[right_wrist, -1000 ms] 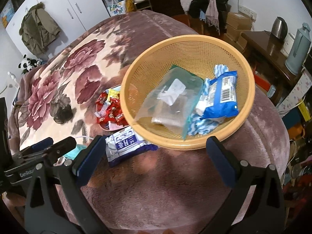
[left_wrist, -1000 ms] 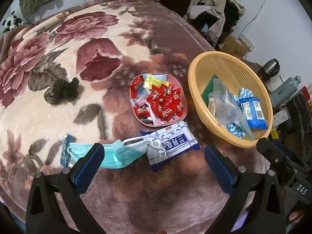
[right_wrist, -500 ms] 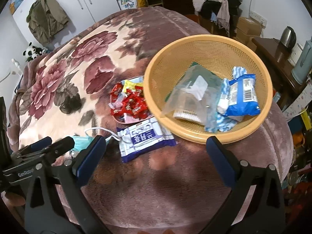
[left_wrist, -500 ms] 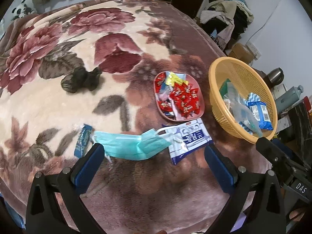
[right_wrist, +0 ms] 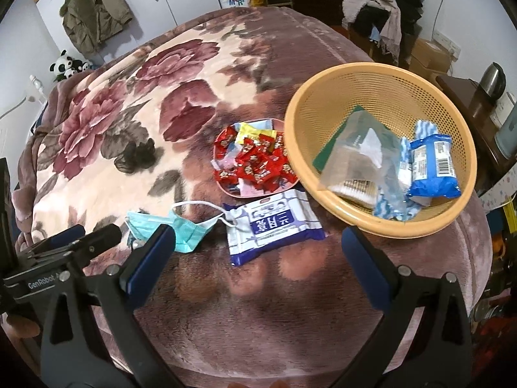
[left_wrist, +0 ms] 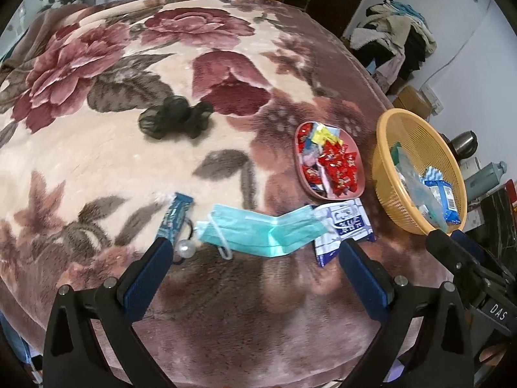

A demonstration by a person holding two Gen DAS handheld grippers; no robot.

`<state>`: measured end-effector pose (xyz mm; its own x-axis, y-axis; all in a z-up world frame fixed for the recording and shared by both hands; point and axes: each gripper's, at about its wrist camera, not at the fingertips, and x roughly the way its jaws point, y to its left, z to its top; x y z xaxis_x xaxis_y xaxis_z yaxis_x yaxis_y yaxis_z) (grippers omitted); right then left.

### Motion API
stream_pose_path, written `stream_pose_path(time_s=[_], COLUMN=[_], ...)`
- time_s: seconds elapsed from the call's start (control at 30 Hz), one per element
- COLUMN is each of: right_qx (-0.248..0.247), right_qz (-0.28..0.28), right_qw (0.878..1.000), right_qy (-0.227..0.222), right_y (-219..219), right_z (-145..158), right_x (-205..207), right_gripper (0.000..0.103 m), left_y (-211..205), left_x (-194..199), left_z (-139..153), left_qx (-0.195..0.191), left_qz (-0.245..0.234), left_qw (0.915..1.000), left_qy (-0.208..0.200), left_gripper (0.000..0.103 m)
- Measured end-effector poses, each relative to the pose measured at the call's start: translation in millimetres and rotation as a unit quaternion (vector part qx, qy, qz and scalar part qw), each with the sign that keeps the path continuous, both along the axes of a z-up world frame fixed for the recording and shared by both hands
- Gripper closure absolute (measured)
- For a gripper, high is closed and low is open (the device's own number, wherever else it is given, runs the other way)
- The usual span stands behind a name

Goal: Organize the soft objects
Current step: 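Move both tools back over the blue face mask and candy wrapper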

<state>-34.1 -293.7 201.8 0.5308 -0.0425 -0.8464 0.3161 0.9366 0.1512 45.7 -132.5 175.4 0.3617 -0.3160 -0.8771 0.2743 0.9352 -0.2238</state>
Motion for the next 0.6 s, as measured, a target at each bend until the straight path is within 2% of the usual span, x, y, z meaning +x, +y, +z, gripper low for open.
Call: stream_pose_path(time_s=[0.6], right_qx=[0.0], right_qz=[0.066], right_qw=[0.997], right_qy=[0.029], right_y=[62], right_z=[-24], right_x=[34], right_gripper=[0.0], left_y=[83], left_x=[17], left_z=[-27], left_qx=[-0.012], left_qz=[0.07], left_qw=[0.9971], left_qy=[0.027], left_gripper=[0.0])
